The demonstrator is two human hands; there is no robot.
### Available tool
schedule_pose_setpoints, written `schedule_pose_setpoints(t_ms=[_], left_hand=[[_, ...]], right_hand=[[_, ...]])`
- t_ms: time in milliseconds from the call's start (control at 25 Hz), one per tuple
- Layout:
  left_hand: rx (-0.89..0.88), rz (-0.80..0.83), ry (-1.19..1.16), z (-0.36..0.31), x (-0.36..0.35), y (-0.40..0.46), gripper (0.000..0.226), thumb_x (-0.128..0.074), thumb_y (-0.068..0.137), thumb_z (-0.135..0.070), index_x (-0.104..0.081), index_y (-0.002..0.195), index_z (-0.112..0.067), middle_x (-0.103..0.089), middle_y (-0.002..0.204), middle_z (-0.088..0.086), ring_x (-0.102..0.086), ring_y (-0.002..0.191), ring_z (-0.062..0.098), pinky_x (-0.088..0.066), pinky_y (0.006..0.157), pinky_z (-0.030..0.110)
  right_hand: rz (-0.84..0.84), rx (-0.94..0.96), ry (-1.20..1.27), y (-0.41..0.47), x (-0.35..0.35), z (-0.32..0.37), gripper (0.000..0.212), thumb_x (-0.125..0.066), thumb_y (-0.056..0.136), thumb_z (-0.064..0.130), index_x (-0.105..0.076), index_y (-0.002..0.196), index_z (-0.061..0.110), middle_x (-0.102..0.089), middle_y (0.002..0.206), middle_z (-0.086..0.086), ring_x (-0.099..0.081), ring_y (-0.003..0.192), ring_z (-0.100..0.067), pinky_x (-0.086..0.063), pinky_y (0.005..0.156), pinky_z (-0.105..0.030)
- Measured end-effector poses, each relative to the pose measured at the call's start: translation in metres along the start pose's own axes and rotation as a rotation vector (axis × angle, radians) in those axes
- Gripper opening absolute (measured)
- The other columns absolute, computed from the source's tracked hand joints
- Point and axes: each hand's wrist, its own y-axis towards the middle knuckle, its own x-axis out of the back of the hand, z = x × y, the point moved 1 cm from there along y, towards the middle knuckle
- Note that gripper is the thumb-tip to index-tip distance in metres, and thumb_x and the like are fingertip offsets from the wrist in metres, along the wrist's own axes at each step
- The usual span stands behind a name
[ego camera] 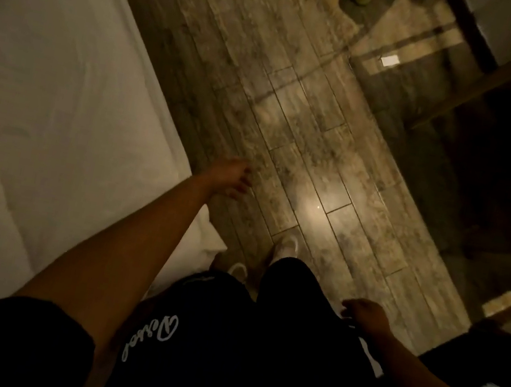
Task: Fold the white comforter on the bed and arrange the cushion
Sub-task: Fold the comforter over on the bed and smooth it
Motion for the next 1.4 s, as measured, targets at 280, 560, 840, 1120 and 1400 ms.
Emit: schedule_pose_setpoints(t_ms=[280,560,840,1120,1400], left_hand=[[-0.006,-0.275,-0.138,-0.092,0.055,0.067,0.028,-0.05,0.1,-0.027,-0.059,0.118,-0.007,-0.069,0.102,0.016,-0.065,0.082,0.025,-0.052,0.07,0.036],[0.567,-0.412,-0.345,0.002,0.091,0.037,0.032,-0.059,0.092,-0.02,-0.063,0.113,0.004,-0.064,0.097,0.018,-0.061,0.082,0.032,-0.049,0.067,0.034],[0.701,-0.501,-0.508,-0.019,0.14,0.069,0.022,-0.055,0.096,-0.013,-0.061,0.079,0.0,-0.061,0.079,0.014,-0.055,0.068,0.028,-0.045,0.068,0.032],[0.471,-0.514,-0.558,-0.2,0.312,0.177,0.02,-0.053,0.098,-0.02,-0.06,0.108,-0.003,-0.065,0.093,0.019,-0.061,0.076,0.03,-0.052,0.068,0.036],[0.068,-0.5,-0.552,-0.428,0.465,0.272,0.027,-0.053,0.097,-0.023,-0.063,0.114,-0.003,-0.07,0.105,0.023,-0.069,0.097,0.039,-0.057,0.085,0.049]], right_hand=[[-0.022,0.103,-0.261,0.043,0.025,0.206,0.025,-0.056,0.096,0.016,-0.069,0.114,0.004,-0.066,0.121,-0.021,-0.063,0.113,-0.033,-0.054,0.072,-0.023],[0.227,0.463,-0.586,0.022,-0.058,0.495,0.022,-0.058,0.094,0.012,-0.068,0.106,-0.004,-0.069,0.087,-0.018,-0.063,0.073,-0.026,-0.051,0.071,-0.037],[0.416,0.716,-0.538,-0.041,-0.194,0.716,0.025,-0.055,0.097,0.023,-0.067,0.109,0.004,-0.07,0.098,-0.015,-0.067,0.083,-0.024,-0.057,0.081,-0.038],[0.209,0.44,-0.586,-0.017,-0.232,0.818,0.021,-0.056,0.096,0.009,-0.066,0.111,-0.003,-0.066,0.087,-0.015,-0.062,0.073,-0.024,-0.054,0.072,-0.037],[0.083,0.192,-0.665,0.023,-0.212,0.907,0.021,-0.057,0.095,0.007,-0.065,0.104,-0.011,-0.062,0.085,-0.018,-0.06,0.063,-0.025,-0.046,0.066,-0.034]])
